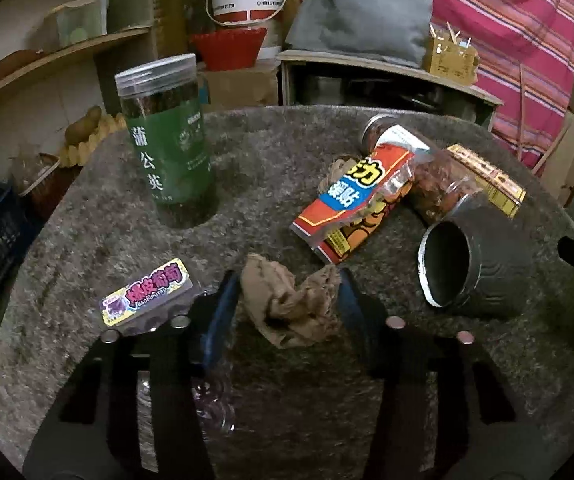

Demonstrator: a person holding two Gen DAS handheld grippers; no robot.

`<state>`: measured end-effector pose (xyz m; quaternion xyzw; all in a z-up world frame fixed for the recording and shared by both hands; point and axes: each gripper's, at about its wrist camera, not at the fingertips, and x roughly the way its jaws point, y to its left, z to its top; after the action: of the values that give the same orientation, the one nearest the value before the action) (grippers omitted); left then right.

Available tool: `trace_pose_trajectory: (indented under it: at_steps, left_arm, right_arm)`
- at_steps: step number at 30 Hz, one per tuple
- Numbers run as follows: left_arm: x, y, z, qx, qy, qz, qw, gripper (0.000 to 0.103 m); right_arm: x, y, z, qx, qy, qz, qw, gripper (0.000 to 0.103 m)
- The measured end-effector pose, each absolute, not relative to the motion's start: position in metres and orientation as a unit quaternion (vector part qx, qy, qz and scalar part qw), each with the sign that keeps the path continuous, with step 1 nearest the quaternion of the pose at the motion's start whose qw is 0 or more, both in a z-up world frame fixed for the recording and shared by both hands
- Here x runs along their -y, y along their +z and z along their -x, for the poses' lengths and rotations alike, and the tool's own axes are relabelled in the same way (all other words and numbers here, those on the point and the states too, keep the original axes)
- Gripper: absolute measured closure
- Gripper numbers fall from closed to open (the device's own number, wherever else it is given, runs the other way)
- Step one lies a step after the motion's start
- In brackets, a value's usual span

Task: Collect trash
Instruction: 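Grasp the crumpled brown paper with the left tool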

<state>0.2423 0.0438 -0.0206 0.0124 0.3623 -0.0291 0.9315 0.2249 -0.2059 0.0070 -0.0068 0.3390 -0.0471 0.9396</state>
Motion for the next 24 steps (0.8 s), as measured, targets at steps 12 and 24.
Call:
trace_pose_trajectory:
  at_steps: [12,24]
  left_arm:
    - [-0.060,0.000,-0.218,-0.324,-0.018,-0.027,0.946,0.060]
    - [-0.119,0.003,-0.204,-0.312,0.019,0.003,0.950,0.060]
  right_arm:
    - [0.167,0.013,-0.220,-0.327,-0.008,-0.007,0.945,0.004]
    - [0.095,0.007,-0.222,-0.327,0.024,0.057,0.943,0.004]
